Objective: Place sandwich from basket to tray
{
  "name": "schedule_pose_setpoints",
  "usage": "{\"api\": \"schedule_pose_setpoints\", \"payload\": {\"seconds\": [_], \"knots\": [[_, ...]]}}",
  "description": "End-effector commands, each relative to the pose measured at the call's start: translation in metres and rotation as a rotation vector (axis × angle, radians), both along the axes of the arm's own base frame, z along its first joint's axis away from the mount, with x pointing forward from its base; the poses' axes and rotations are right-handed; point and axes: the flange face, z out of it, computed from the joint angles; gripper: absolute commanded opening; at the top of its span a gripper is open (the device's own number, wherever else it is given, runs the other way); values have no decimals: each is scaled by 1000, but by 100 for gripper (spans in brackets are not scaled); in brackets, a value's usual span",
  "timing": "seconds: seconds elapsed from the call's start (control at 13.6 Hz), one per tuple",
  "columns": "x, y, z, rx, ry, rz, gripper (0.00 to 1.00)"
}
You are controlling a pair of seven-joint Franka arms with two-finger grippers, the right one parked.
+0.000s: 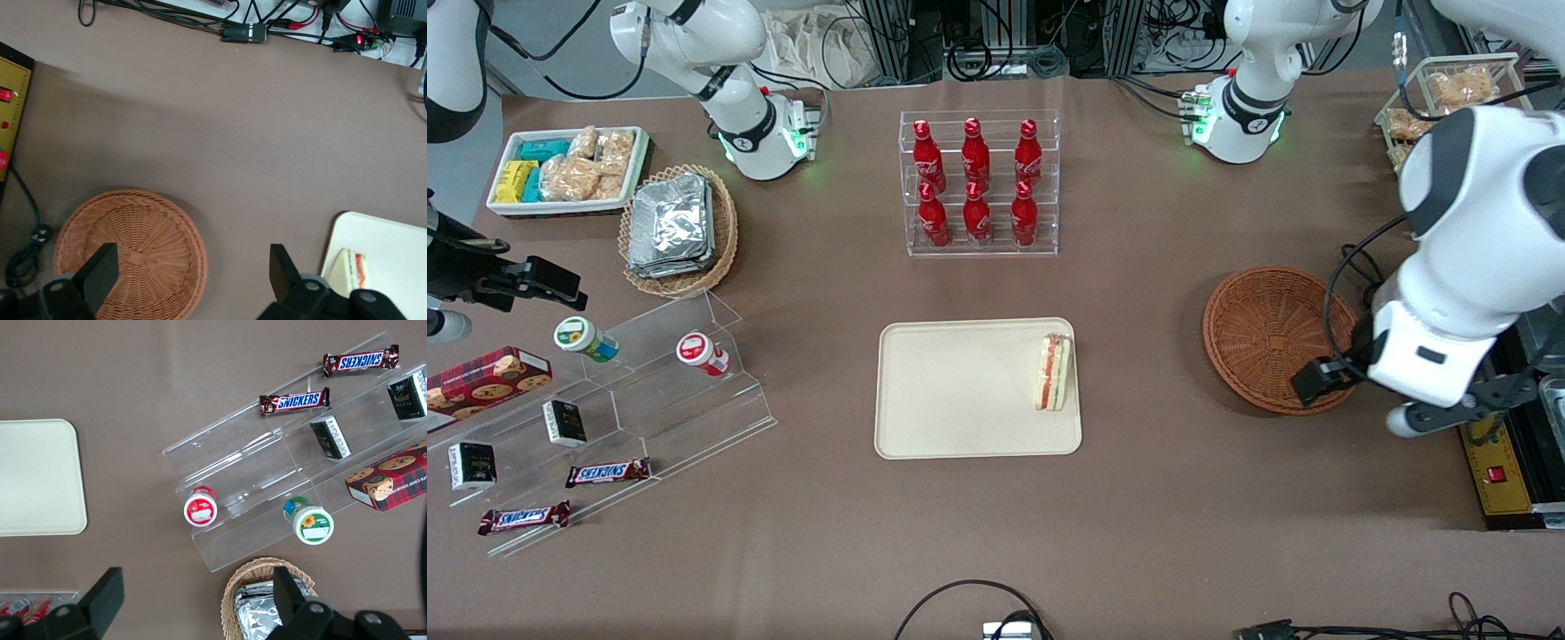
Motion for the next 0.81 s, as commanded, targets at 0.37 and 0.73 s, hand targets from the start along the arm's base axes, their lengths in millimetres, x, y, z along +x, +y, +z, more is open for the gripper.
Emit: {"api": "schedule_pose_setpoints", "payload": {"seconds": [0.37,0.73], "knots": [[-63,71,52,39,27,-170,100],[-105,73,83,16,20,-205,100]]}}
